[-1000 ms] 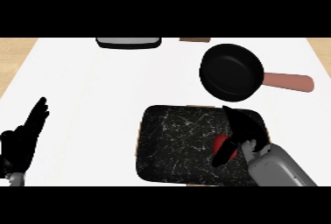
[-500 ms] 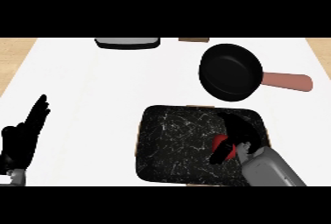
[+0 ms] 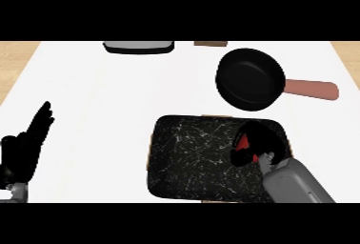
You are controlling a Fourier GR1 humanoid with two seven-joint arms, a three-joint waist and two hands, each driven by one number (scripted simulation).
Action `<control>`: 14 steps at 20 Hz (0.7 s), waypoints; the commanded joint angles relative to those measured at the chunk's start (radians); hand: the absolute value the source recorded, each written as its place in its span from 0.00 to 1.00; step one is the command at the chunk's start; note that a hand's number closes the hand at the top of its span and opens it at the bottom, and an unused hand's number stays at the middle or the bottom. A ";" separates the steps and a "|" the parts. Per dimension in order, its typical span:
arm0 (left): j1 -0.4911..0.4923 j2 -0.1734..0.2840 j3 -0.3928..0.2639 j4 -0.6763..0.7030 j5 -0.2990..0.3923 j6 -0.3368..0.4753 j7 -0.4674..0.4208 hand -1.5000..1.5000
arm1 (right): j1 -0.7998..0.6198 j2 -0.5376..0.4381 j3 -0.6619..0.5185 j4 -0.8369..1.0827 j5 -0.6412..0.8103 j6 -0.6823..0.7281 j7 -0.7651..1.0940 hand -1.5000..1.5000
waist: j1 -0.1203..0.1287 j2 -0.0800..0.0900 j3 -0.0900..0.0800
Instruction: Pick the tomato from the tray and place it in the pot
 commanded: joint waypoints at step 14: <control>-0.009 -0.033 0.030 0.071 -0.015 -0.028 -0.059 0.50 | -0.336 0.169 0.276 -0.006 0.234 0.108 -0.255 1.00 | 0.011 0.007 0.004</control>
